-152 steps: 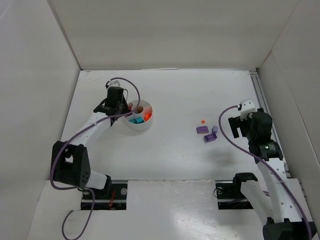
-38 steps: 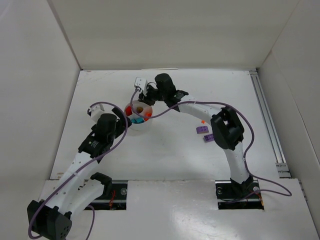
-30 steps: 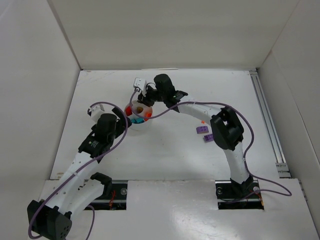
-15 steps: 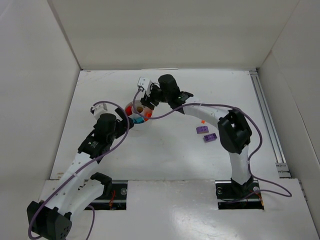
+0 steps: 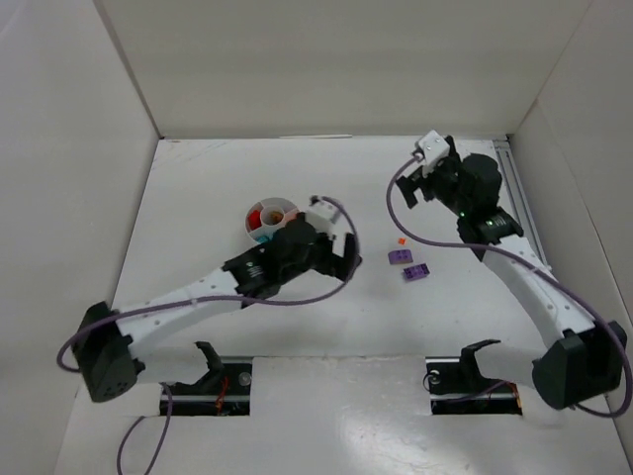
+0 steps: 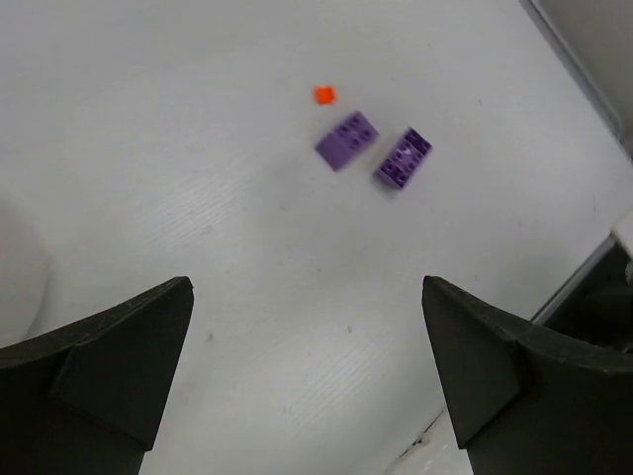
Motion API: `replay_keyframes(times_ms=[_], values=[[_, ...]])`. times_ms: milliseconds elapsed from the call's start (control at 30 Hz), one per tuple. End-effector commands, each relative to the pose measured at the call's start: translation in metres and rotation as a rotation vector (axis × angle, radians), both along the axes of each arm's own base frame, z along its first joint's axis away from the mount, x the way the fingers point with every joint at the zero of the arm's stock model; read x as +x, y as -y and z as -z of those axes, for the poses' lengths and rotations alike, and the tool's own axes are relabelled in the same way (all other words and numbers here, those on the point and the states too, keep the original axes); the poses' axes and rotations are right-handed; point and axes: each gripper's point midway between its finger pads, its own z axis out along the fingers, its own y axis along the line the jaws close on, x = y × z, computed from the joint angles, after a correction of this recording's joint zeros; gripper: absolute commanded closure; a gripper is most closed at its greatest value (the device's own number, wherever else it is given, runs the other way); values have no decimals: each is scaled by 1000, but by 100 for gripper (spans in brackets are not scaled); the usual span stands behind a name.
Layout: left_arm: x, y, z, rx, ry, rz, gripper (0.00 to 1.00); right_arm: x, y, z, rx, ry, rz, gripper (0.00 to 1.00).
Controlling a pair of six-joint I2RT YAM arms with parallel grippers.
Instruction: Sort the legos into containers by color
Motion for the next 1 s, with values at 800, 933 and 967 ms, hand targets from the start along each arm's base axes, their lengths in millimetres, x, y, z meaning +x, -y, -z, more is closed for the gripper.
replay_keyframes(times_ms=[800,933,967], values=[[58,201,157,476,142,734,40,-116,169,39,-96,-177,454,0],[60,200,161,478,130,707,51,-120,173,33,-89,-157,484,0],[60,200,161,478,130,707,52,-118,173,31,-86,-147,484,0]])
